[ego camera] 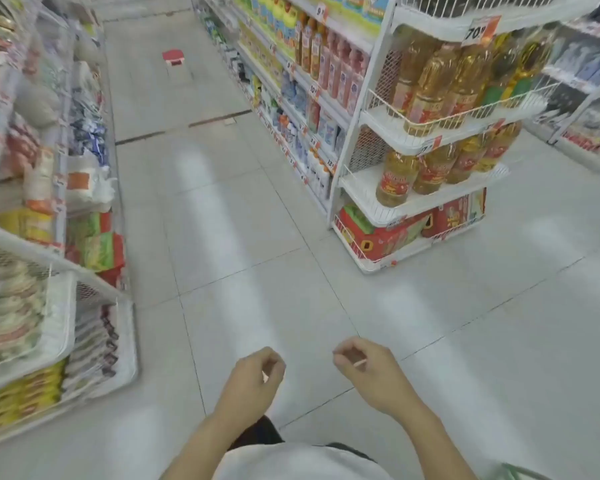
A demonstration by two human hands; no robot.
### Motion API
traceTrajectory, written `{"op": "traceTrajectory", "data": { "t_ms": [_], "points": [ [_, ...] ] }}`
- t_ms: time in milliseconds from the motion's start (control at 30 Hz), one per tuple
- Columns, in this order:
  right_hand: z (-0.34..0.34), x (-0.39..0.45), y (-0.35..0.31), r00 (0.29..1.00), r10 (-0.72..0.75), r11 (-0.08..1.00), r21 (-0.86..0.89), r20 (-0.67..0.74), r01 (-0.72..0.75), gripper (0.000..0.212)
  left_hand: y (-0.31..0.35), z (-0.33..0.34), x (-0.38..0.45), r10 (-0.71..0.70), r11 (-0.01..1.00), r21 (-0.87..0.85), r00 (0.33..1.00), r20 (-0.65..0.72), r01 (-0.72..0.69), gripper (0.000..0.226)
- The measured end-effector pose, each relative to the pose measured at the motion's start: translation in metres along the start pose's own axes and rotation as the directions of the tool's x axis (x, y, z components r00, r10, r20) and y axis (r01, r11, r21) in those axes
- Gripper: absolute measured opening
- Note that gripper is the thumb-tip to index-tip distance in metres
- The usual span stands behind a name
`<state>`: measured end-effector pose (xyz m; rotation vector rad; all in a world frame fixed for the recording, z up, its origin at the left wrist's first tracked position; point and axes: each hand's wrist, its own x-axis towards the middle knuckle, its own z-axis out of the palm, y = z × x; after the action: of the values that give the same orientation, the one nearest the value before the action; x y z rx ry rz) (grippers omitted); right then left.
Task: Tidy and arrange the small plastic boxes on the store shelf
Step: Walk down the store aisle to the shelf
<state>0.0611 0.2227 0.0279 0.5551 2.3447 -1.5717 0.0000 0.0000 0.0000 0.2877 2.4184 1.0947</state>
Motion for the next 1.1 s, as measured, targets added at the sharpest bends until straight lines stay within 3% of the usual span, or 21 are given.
{"op": "traceTrajectory", "data": {
  "t_ms": [167, 300, 467, 533, 600, 800, 1100],
  "points": [
    [0.001, 0.049, -0.014, 0.997, -0.016, 0.999, -0.05, 0.079, 0.019, 0.003, -0.019, -0.016, 0.013, -0.134, 0.991, -0.005, 0.991, -0.016, 0.134, 0.017],
    [0.014, 0.111, -0.04, 0.997, -0.064, 0.994, -0.081, 0.035, 0.067, 0.009, -0.031, -0.039, 0.041, -0.217, 0.973, -0.081, 0.976, -0.02, 0.214, 0.02],
    [0.041, 0.216, -0.09, 0.993, -0.073, 0.99, -0.111, 0.091, 0.083, 0.012, -0.055, -0.089, 0.113, -0.292, 0.944, -0.165, 0.956, -0.028, 0.284, 0.045],
    [0.05, 0.261, -0.119, 0.987, -0.081, 0.982, -0.156, 0.137, 0.102, 0.01, -0.067, -0.115, 0.151, -0.313, 0.94, -0.157, 0.949, -0.032, 0.304, 0.031],
    [0.056, 0.305, -0.15, 0.98, -0.085, 0.972, -0.202, 0.18, 0.121, 0.008, -0.077, -0.144, 0.19, -0.321, 0.94, -0.135, 0.947, -0.036, 0.313, 0.017],
    [0.06, 0.416, -0.225, 0.981, -0.049, 0.963, -0.253, 0.187, 0.096, 0.007, -0.08, -0.237, 0.319, -0.26, 0.962, -0.088, 0.965, -0.026, 0.257, 0.015],
    [0.048, 0.598, -0.272, 0.982, 0.076, 0.951, -0.307, 0.173, -0.02, 0.006, -0.084, -0.353, 0.55, -0.177, 0.984, 0.017, 0.983, 0.038, 0.177, 0.015]
  ]
}}
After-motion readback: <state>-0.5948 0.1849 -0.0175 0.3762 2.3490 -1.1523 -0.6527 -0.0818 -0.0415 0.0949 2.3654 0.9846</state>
